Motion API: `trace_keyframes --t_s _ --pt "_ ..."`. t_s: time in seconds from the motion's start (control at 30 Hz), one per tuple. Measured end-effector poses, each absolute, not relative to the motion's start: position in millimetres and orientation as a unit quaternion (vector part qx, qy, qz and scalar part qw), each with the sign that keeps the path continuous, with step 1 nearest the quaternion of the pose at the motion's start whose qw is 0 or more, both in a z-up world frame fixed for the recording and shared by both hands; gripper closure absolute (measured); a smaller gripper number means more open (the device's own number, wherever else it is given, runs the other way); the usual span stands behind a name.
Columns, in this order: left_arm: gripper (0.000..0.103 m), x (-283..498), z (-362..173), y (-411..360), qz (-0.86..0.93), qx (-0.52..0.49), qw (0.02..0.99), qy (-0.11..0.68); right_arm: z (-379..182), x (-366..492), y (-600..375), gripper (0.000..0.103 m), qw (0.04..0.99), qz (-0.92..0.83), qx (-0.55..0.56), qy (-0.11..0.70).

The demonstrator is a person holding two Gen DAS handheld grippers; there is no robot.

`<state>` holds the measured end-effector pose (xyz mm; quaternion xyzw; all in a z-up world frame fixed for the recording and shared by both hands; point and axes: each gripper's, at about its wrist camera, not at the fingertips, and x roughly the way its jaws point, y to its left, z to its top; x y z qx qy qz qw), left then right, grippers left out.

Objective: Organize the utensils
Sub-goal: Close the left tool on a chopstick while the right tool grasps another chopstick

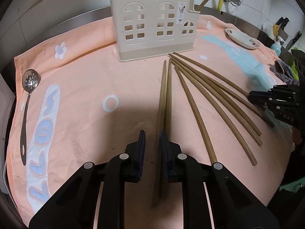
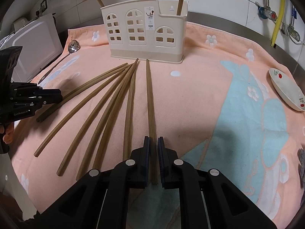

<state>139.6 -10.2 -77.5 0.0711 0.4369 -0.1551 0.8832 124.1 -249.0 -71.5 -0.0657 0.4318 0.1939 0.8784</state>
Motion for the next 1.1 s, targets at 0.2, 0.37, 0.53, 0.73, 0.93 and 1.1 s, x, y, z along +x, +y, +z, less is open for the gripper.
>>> trace_keyframes --t_s 0.2,0.37,0.53,0.73,0.93,1.1 --pt "0.092 138.7 -77.9 -12.4 -0.162 0.074 0.883 0.435 -71.6 123.0 -248.9 0.094 0.879 0.193 -0.065 0.431" --pt "0.095 141.0 -81.4 -13.2 -0.17 0.073 0.878 0.441 -71.5 123.1 -249.2 0.094 0.879 0.194 -0.064 0.432" --pt "0.095 142.9 -85.2 -10.9 -0.172 0.067 0.876 0.445 -72.0 123.0 -248.8 0.094 0.879 0.193 -0.065 0.431" --pt "0.095 136.6 -85.6 -12.7 -0.165 0.072 0.88 0.439 -73.4 121.2 -250.5 0.094 0.881 0.191 -0.062 0.428" --pt "0.095 136.2 -86.5 -10.8 -0.158 0.055 0.886 0.433 -74.2 118.7 -249.5 0.095 0.885 0.187 -0.064 0.421" --pt "0.097 135.7 -84.0 -7.5 -0.152 0.037 0.887 0.435 -68.7 115.5 -248.8 0.096 0.888 0.187 -0.061 0.416"
